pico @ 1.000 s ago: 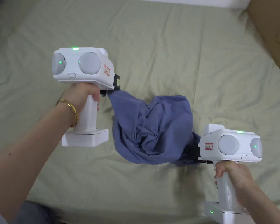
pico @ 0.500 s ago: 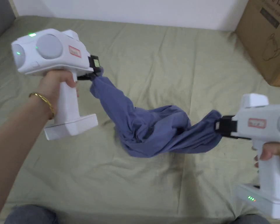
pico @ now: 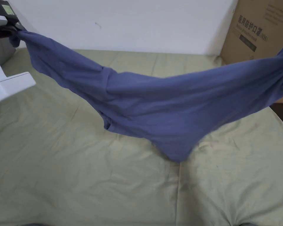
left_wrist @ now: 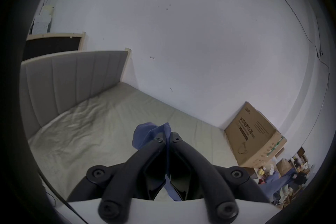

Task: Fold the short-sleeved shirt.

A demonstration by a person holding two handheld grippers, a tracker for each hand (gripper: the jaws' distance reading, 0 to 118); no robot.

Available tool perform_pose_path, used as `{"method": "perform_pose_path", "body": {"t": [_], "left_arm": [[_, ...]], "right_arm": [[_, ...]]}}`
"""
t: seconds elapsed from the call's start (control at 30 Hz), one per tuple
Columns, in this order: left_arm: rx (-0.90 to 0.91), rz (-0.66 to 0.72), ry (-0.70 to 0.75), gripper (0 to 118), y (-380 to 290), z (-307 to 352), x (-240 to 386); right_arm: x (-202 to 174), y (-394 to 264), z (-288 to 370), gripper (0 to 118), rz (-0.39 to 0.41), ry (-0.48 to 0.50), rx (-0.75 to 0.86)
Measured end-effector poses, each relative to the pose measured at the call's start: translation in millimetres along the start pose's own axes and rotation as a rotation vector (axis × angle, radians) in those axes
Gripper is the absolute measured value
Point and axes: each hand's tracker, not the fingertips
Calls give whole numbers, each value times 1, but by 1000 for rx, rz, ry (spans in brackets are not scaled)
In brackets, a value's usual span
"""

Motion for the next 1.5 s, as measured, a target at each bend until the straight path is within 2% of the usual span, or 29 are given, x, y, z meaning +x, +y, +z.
{"method": "perform_pose_path", "body": {"t": [0.07,0.27,0.4,0.5,0.63,0.83,0.97,1.1,1.2,1.37,1.5], "left_arm": [[18,-29,30,0,8,6,0],[49,0,40,0,27,7,-1],[68,-11,70,0,39,-3,11],[86,-14,96,0,55,-22,23],[128,-85,152,0,79,-52,47],[202,-121,183,0,111,-113,81],[222,-145,200,0,116,-154,89],[223,-132,213,0,102,-184,83],[165,-125,225,0,75,-204,71],[-1,-40,236,0,2,-224,29],[-145,-42,283,0,-66,-222,-8]], "right_arm": [[10,14,1,7,-24,-10,13],[17,50,-3,7,-48,-83,62],[-3,74,-9,7,-31,-110,85],[-15,100,-25,7,0,-143,105],[-26,141,-56,7,49,-215,128],[-32,199,-120,7,30,-306,185],[-39,215,-159,7,50,-361,227],[-40,207,-197,7,43,-369,222],[-30,187,-229,7,-10,-334,165],[-24,106,-262,7,-56,-263,57],[-23,14,-268,7,-91,-233,-95]]}}
